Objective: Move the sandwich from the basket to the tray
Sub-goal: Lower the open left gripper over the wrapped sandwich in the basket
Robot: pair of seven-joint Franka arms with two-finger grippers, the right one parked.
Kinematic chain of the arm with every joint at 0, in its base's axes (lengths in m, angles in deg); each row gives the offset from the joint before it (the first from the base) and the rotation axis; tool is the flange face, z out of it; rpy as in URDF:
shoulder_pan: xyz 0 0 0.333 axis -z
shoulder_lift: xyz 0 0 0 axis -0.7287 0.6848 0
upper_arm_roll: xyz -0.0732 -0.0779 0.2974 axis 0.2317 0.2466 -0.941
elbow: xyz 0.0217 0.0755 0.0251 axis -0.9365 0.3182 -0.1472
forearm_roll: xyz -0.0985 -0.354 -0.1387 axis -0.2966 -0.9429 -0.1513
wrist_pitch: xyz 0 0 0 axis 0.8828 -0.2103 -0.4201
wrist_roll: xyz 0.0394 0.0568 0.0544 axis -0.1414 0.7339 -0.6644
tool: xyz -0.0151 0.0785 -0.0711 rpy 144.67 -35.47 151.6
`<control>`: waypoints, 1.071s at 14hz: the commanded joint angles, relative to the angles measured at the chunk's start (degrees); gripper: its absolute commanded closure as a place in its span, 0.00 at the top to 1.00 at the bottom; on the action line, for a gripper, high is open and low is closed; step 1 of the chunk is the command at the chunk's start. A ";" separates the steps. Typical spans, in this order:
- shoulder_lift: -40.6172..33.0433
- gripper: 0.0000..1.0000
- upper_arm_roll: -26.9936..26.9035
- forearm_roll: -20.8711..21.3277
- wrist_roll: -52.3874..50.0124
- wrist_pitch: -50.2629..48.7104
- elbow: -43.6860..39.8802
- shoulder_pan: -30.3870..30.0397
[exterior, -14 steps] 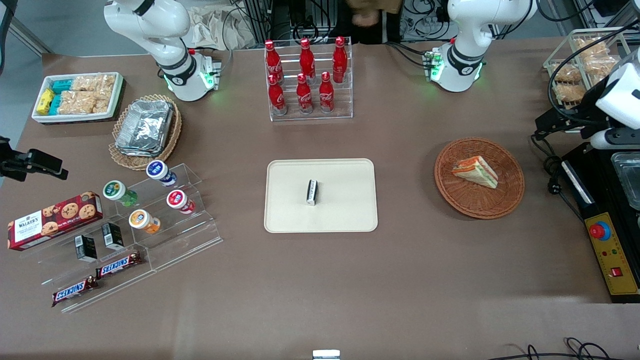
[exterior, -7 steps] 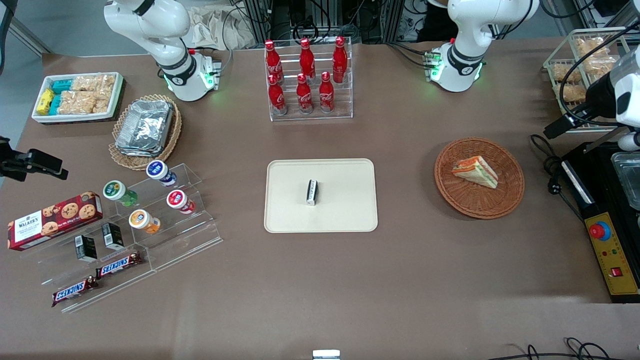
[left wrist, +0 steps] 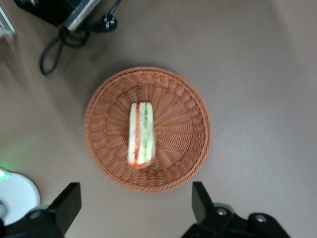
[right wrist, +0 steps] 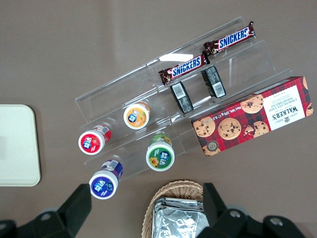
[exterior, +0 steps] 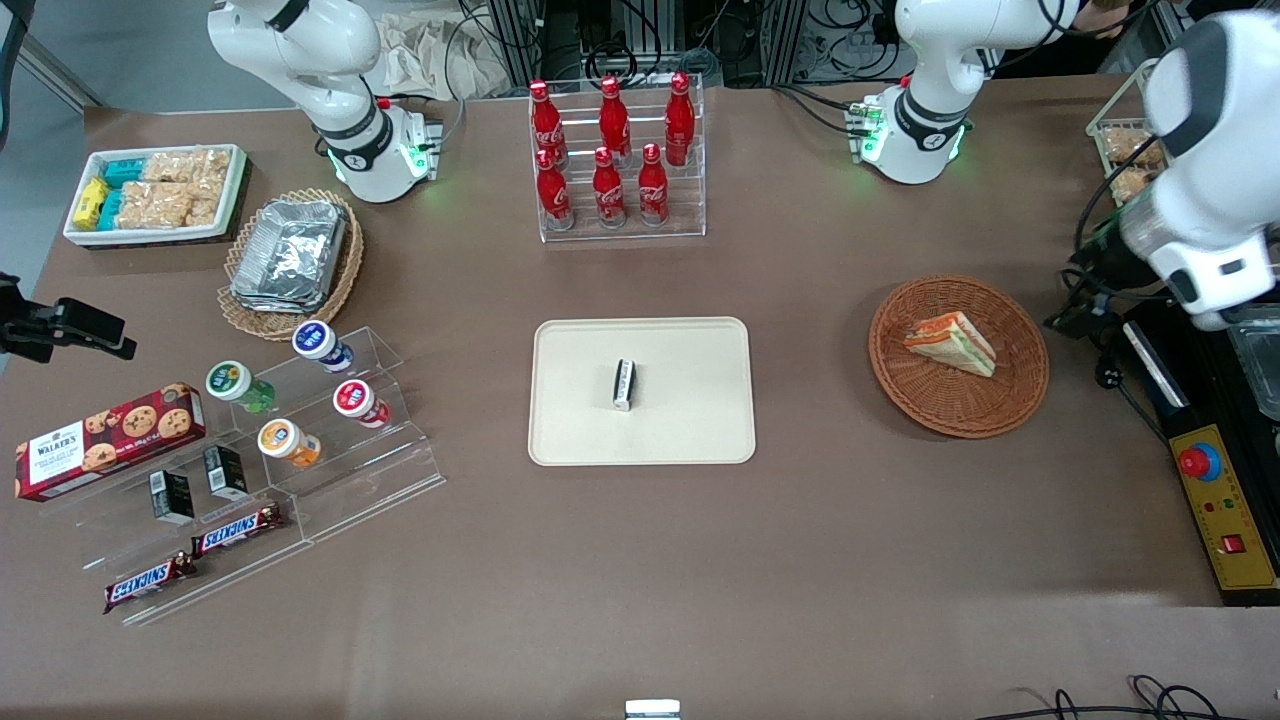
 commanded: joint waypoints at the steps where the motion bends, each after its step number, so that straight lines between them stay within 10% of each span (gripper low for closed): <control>1: -3.01 0.99 0.05 0.42 -5.71 7.67 8.98 -0.01; 15: 1.29 0.99 0.05 0.60 -10.20 34.14 26.49 -2.64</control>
